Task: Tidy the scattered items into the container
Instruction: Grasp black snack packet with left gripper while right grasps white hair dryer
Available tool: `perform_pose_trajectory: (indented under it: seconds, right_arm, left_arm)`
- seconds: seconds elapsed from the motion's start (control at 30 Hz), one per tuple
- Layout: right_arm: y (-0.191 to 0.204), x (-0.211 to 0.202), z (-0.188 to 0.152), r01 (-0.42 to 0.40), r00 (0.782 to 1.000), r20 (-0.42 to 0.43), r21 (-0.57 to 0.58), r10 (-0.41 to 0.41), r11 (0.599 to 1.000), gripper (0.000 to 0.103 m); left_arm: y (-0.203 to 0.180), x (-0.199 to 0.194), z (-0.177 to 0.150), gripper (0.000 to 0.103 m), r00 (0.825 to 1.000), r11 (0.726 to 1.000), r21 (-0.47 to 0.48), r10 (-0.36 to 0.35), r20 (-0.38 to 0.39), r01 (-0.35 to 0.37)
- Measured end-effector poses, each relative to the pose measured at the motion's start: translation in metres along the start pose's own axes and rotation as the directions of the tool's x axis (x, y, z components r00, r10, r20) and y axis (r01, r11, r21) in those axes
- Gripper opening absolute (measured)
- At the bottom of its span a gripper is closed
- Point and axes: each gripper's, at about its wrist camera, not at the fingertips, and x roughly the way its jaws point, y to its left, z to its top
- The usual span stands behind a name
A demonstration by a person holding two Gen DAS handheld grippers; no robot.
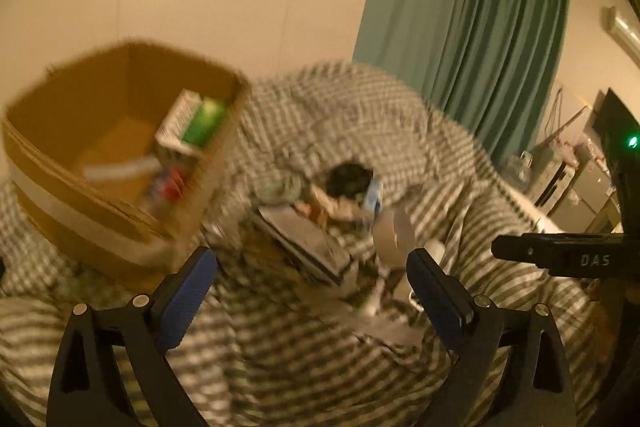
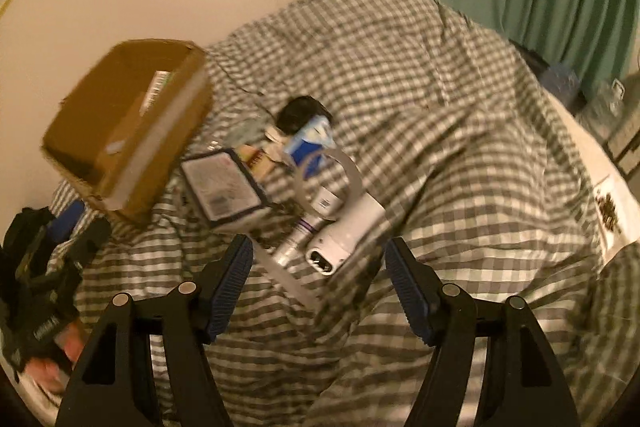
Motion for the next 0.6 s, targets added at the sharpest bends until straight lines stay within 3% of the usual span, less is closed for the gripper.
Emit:
perform_pose_trajectory:
  seconds: [0.27,0.43,0.5,0.6]
  right_arm:
    - [-0.015,0.070,0.006,-0.091,0.976,-0.191,0.091,0.107,0.992,0.068]
    - [-0.032,0.109,0.009,-0.075,0.949,-0.288,0.173,0.124,0.982,0.068]
    - [-0.037,0.121,0.012,-0.054,0.946,-0.306,0.176,0.106,0.983,0.068]
    - [-0.037,0.133,0.016,-0.046,0.944,-0.316,0.168,0.098,0.985,0.068]
  left_arm:
    - [-0.009,0.077,-0.011,0.098,0.995,0.999,-0.032,0.023,-0.092,-0.026]
    - [-0.005,0.105,-0.011,0.098,0.993,0.998,-0.069,0.006,-0.114,-0.014]
    - [-0.004,0.115,-0.009,0.096,0.993,0.997,-0.074,-0.004,-0.119,-0.005]
    - [-0.004,0.127,-0.005,0.083,0.992,0.998,-0.065,-0.003,-0.122,-0.005]
